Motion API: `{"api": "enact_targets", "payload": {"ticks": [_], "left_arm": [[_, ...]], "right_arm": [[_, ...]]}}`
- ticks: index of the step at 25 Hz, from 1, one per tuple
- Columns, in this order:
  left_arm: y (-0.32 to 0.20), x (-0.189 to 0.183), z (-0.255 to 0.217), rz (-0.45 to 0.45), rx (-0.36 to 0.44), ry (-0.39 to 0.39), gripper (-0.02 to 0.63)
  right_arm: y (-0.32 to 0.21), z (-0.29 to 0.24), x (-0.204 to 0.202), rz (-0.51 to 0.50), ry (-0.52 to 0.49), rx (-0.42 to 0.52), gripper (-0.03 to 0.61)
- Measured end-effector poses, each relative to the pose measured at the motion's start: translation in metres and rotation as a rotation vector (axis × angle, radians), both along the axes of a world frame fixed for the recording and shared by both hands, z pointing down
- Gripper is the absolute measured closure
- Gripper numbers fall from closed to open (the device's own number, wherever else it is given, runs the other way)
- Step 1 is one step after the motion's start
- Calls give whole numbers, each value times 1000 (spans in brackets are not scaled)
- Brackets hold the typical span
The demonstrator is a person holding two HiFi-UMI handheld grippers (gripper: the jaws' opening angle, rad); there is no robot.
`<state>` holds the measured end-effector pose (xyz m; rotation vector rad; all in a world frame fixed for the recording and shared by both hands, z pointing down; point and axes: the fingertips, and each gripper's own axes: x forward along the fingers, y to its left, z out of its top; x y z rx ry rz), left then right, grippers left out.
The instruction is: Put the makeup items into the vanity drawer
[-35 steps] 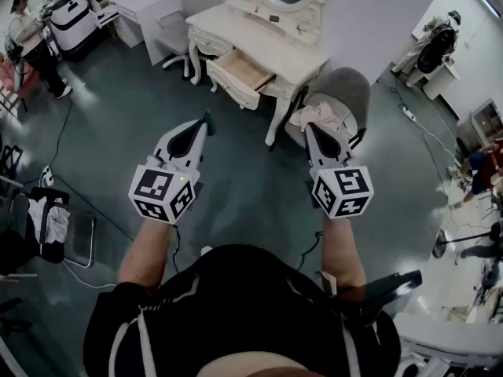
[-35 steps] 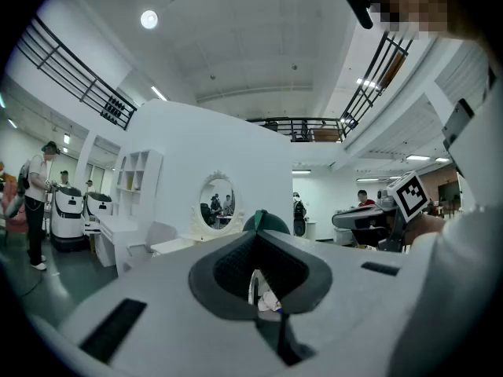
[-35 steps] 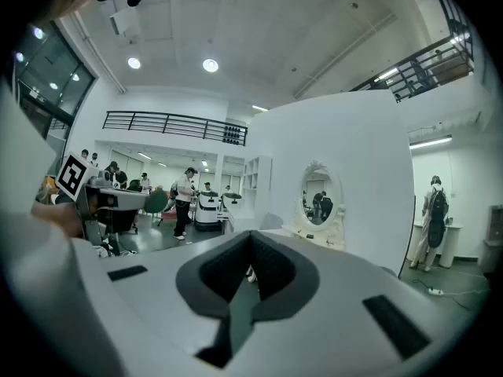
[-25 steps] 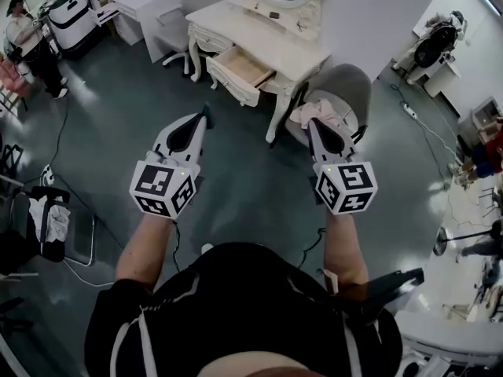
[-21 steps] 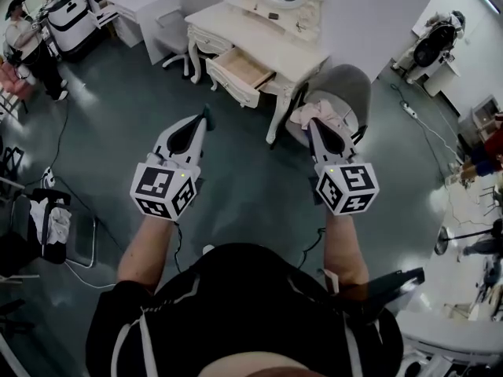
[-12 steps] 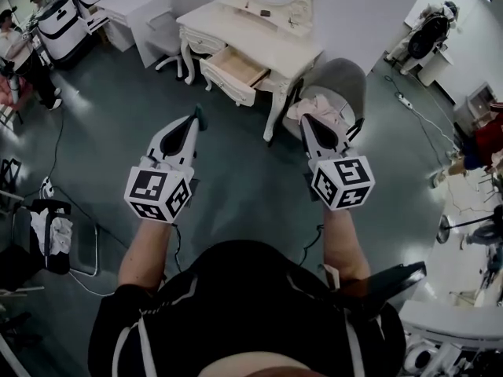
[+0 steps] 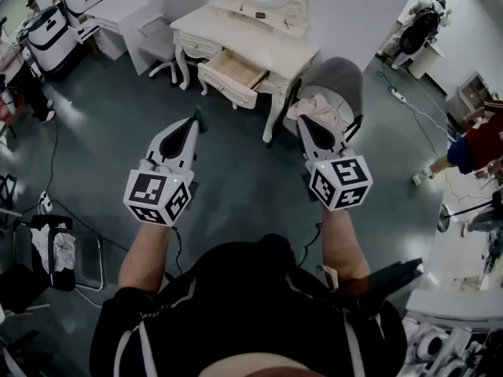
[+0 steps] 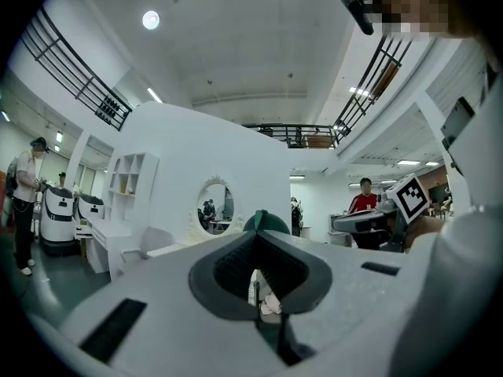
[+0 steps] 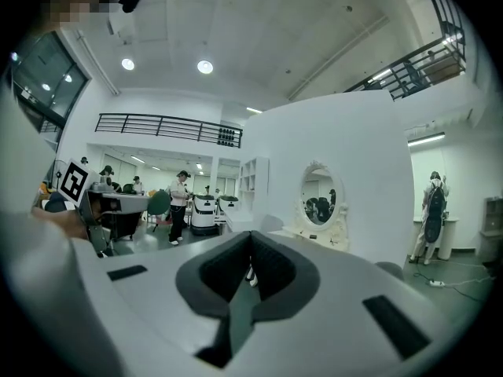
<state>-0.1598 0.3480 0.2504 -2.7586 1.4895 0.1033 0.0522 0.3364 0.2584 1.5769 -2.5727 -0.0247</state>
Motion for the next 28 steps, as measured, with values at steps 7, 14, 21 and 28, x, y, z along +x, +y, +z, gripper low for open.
{"api": "enact_targets", "payload": {"ticks": [7, 14, 21, 28], "left_arm": [[-17, -7, 9, 11, -7, 11, 609], [-67, -8, 20, -31, -33, 0, 609], [-137, 8, 14, -57, -32, 18, 609], [-212, 29, 16, -90, -59, 23, 609]], "right_arm": [[-16, 7, -13, -3, 22, -14, 572], [-78, 15, -14, -38, -28, -17, 572], [-158, 16, 3, -83, -3, -15, 572], [-227, 18, 24, -126, 16, -36, 572]]}}
